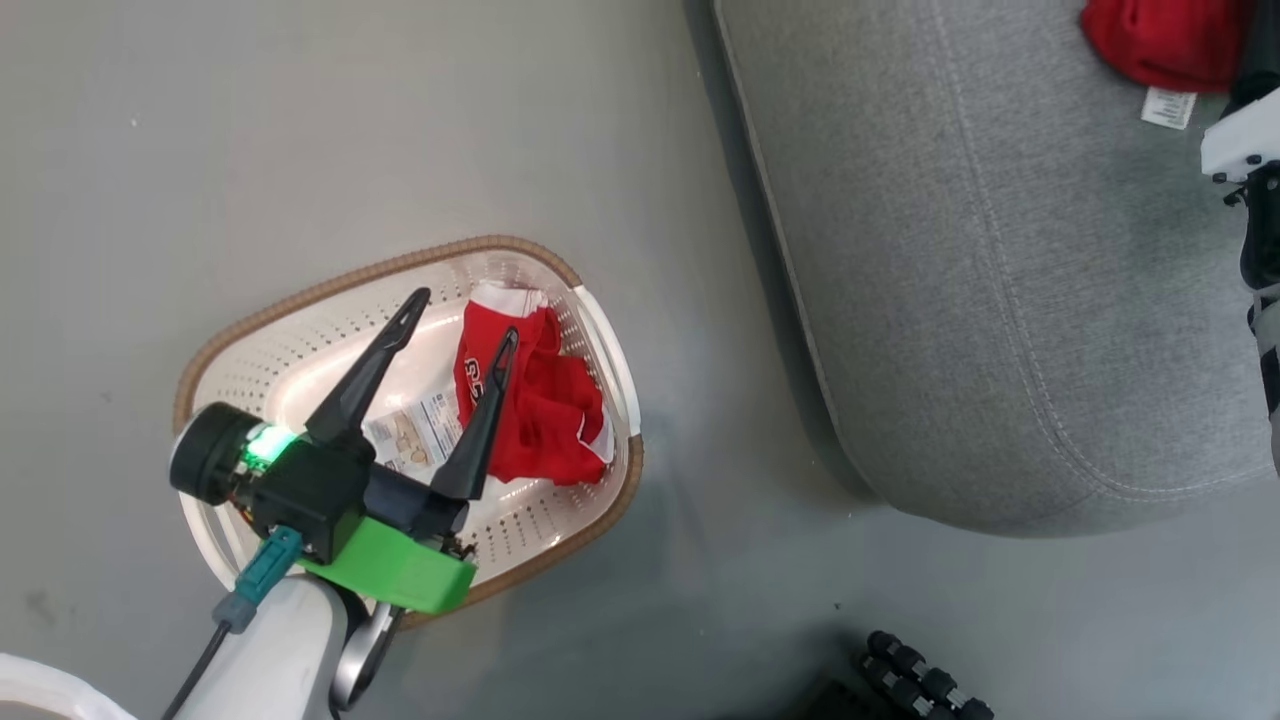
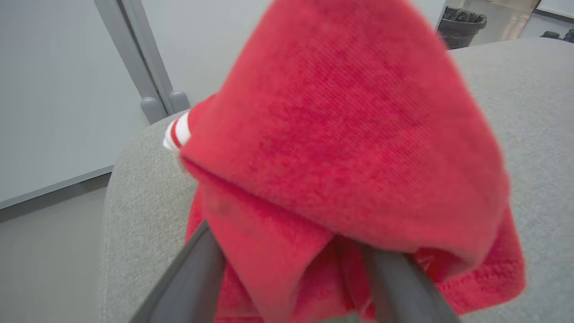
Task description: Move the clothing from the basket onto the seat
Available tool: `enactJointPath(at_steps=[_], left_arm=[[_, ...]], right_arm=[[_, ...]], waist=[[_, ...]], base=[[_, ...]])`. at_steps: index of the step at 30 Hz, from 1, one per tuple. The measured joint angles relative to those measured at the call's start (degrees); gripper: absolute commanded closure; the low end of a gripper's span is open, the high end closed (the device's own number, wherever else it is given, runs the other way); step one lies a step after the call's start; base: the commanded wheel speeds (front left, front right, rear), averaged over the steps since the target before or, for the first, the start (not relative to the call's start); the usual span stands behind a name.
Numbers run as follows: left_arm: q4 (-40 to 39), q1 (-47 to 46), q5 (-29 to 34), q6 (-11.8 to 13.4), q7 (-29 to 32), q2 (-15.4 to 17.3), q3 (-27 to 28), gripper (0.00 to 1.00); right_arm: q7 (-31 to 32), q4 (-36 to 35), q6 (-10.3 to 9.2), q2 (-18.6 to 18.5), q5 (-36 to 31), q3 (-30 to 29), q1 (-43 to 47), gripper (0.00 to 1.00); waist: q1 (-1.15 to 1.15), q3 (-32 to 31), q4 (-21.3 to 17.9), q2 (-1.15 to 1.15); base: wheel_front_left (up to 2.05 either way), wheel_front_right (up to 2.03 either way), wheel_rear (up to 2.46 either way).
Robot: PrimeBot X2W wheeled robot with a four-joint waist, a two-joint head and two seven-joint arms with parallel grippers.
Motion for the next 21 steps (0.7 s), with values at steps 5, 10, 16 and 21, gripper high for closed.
enactJointPath(at_steps=[5,10,16,21], left_arm=[[1.07,0.12,-0.33,0.0,0.0,-1.91,-0.94,0.0],[2.11,1.2,-0.77,0.0,0.0,-4.1,-0.57,0.0],[2.89,4.38,-1.01,0.0,0.0,-7.1,0.71,0.0],[3.36,7.39,-1.14,0.0,0.0,-9.29,3.36,0.0]], right_arm=[[0.0,0.62,-0.01,-2.19,1.87,3.98,2.6,0.0],[0.0,0.13,-0.01,-3.66,3.03,8.33,5.18,0.0],[0.0,-6.36,-0.01,-6.34,6.6,11.55,9.71,0.0],[0.0,-15.82,-0.01,-8.78,6.3,13.02,14.03,0.0]], waist=[[0.0,-3.69,-0.29,0.0],[0.0,-8.1,-0.68,0.0],[0.0,-14.63,-1.11,0.0],[0.0,-20.1,-1.14,0.0]], base=[[0.0,0.0,0.0],[0.0,0.0,0.0],[0.0,0.0,0.0],[0.0,0.0,0.0]])
